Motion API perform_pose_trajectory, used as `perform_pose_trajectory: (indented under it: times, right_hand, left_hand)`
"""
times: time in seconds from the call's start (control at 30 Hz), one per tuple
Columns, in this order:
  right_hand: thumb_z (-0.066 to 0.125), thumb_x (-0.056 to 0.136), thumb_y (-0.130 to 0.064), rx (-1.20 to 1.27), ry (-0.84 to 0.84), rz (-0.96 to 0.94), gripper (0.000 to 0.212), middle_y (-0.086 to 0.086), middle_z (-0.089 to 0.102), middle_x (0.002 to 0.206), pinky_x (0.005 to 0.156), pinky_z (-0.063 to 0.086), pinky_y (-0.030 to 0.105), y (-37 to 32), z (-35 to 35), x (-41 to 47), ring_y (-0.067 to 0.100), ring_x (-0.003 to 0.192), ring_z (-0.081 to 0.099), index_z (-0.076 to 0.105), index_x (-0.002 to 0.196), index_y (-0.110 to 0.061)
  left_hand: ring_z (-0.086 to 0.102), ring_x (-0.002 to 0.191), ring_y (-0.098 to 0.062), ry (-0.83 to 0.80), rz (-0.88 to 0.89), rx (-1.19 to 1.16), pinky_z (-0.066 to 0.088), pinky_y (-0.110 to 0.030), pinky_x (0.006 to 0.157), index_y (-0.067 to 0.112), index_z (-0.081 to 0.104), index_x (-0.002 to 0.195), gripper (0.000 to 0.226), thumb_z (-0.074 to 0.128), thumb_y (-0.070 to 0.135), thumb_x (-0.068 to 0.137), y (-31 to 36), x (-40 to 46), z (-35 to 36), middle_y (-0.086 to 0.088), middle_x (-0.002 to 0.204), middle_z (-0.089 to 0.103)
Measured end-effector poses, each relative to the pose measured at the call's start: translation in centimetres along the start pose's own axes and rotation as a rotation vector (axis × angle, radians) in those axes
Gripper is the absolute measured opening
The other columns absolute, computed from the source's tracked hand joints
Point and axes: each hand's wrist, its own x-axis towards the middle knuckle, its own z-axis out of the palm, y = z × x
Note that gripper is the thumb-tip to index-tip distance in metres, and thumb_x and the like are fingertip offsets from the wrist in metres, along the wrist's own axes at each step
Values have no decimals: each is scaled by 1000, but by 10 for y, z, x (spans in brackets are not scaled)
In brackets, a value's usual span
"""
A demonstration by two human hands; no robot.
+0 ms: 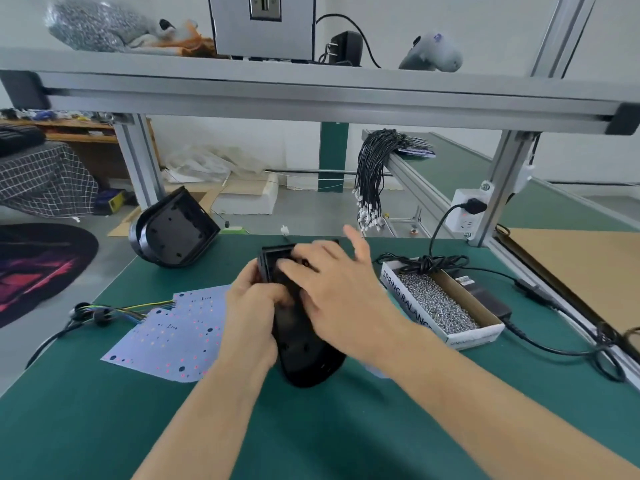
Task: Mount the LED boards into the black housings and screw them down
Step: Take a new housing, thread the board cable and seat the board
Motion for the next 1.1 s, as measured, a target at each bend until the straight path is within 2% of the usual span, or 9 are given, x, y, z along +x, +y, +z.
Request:
perform_pose_trajectory:
  times: [0.1,0.13,0.27,0.4,0.53,0.7,0.87,0.97,1.1]
  right_hand:
    - [51,87,-27,274,333,187,24,-5,64,110,101,32,48,34,-36,-9,16,107,58,69,103,-26]
    - [47,90,-35,430,280,349,27,-2,67,102,94,40,44,49,-47,-9,14,99,60,69,97,-20]
    - [44,100,-34,1022,-497,791,36,9,67,91,73,46,27,73,-19,-5,15,75,57,68,88,-10]
    - [53,89,-17,1683,-645,921,26,13,71,93,72,55,29,62,23,4,26,78,68,75,78,-8]
    - [61,71,-24,1894,-752,871,23,10,74,83,69,59,31,66,33,9,22,76,72,76,70,-6]
    - [69,71,-10,1997,-593,1034,8,7,68,59,49,54,25,72,38,20,17,51,66,69,68,-3]
    - [52,98,-21,1836,-373,1045,16,12,69,73,55,57,30,85,53,25,22,57,67,62,96,-8]
    - [59,94,-21,1497,-393,1089,32,15,65,110,73,54,25,89,53,21,23,82,63,57,122,-5]
    - [55,93,-30,917,126,983,21,-9,64,102,81,45,23,86,14,-7,14,95,61,62,111,-20]
  left_hand:
    - [64,62,-24,-14,-56,-90,53,-32,64,14,67,79,39,45,-18,73,8,11,-17,-8,73,70]
    - [65,60,-22,-18,-70,-109,54,-31,63,16,67,78,37,47,-15,76,8,12,-22,-6,73,72]
    - [67,56,-22,-123,-121,-127,56,-30,54,16,72,72,33,53,-11,76,1,2,-18,-9,72,72]
    - [64,51,-24,-184,-194,-145,55,-30,49,11,70,78,28,58,-5,58,-4,-5,-6,-13,71,70]
    - [66,55,-27,-267,-256,-121,56,-32,52,5,66,90,35,57,-1,56,-7,-11,-4,-15,75,71]
    - [62,46,-23,-302,-289,-75,51,-26,45,5,67,89,31,56,-8,63,-11,-14,-2,-13,67,69]
    - [59,48,-21,-297,-291,16,49,-25,48,12,75,76,29,58,-9,66,-17,-20,-7,-10,67,68]
    - [55,46,-21,-202,-306,77,45,-26,47,13,73,73,29,55,-10,73,-17,-15,-3,-10,63,65]
    - [51,37,-16,-4,-255,54,43,-20,38,16,61,56,36,51,-14,75,-18,-8,-3,-5,51,61]
